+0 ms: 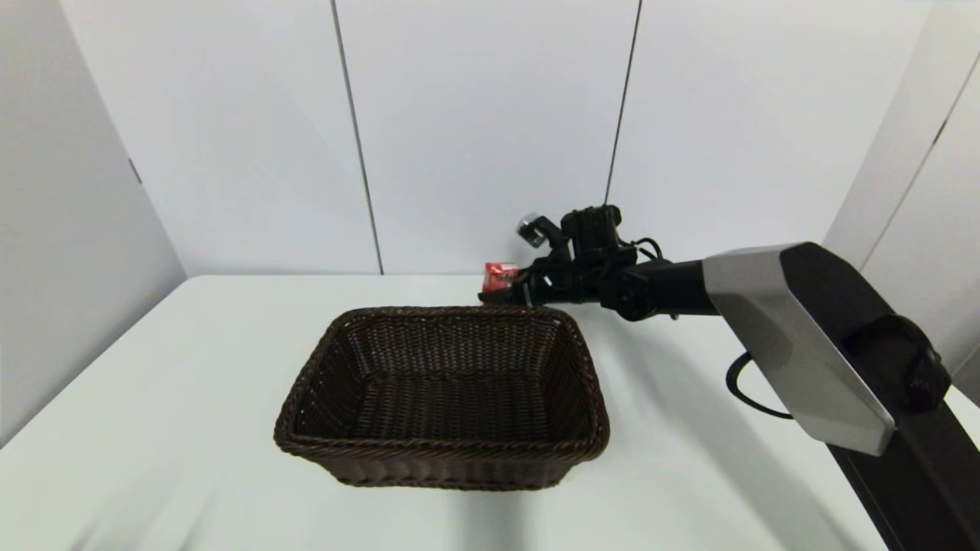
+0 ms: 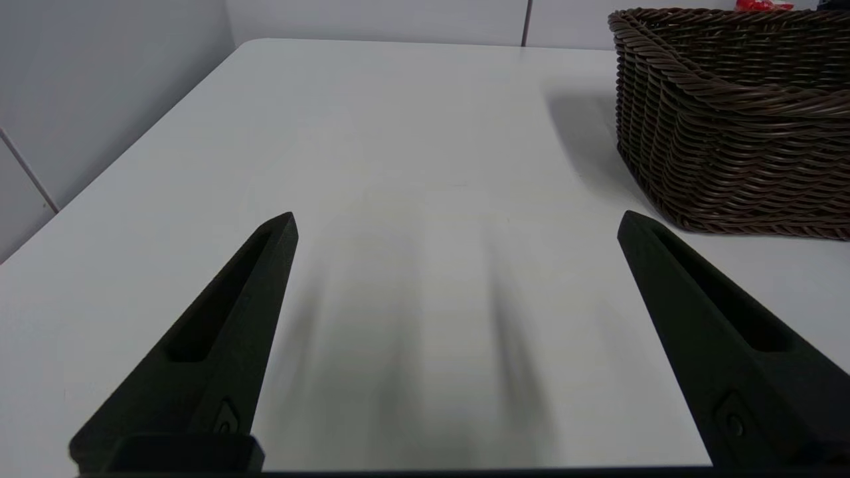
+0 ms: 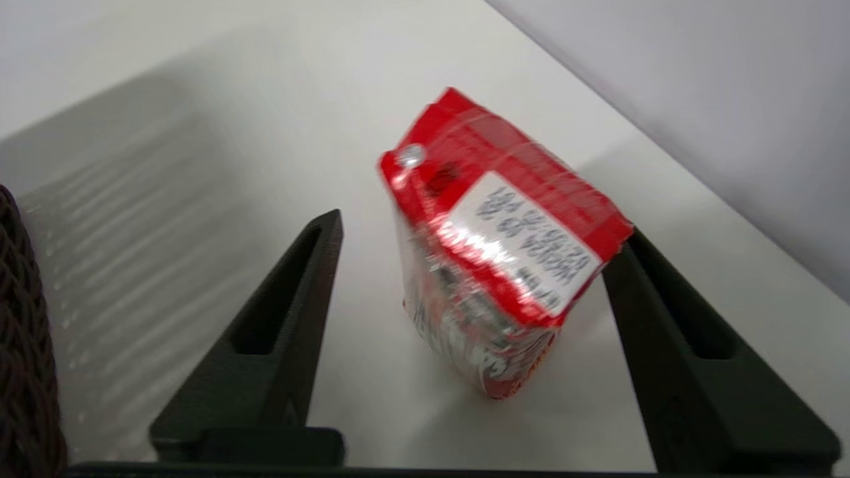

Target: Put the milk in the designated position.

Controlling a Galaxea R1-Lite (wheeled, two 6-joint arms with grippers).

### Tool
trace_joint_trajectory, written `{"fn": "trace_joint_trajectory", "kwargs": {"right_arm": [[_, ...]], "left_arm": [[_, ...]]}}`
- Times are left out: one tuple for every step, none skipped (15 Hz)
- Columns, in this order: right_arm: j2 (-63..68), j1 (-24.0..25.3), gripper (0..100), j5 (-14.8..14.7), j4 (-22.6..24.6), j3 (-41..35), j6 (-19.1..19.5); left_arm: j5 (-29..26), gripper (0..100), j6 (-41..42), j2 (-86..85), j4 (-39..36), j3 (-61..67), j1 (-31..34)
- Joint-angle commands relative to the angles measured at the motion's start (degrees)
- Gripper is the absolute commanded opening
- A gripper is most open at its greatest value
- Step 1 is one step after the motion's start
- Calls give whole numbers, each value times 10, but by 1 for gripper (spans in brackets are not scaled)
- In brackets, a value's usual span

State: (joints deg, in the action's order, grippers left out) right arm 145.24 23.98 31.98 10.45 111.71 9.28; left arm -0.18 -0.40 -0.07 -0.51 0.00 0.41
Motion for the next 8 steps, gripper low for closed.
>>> {"fn": "trace_joint_trajectory", "kwargs": {"right_arm": [[-13,1,100,2,-8,-1,0],[-24,-1,100,1,-13,-4,-2],[-31,-2,100,1,-25,-6,-2],[-40,-7,100,1,-41,-7,-2],[-48,-12,100,2,-58,-7,-2],[-58,-18,100,3,-72,-8,-2],[-67,-24,100,3,-82,-11,-2],[-81,-32,100,4,-88,-19,-3]], "left_arm": [[0,100,0,1,0,0,0],[0,100,0,1,0,0,0],[0,100,0,1,0,0,0],[0,100,0,1,0,0,0],[0,100,0,1,0,0,0],[0,100,0,1,0,0,0],[0,100,0,1,0,0,0],[0,100,0,1,0,0,0]]}}
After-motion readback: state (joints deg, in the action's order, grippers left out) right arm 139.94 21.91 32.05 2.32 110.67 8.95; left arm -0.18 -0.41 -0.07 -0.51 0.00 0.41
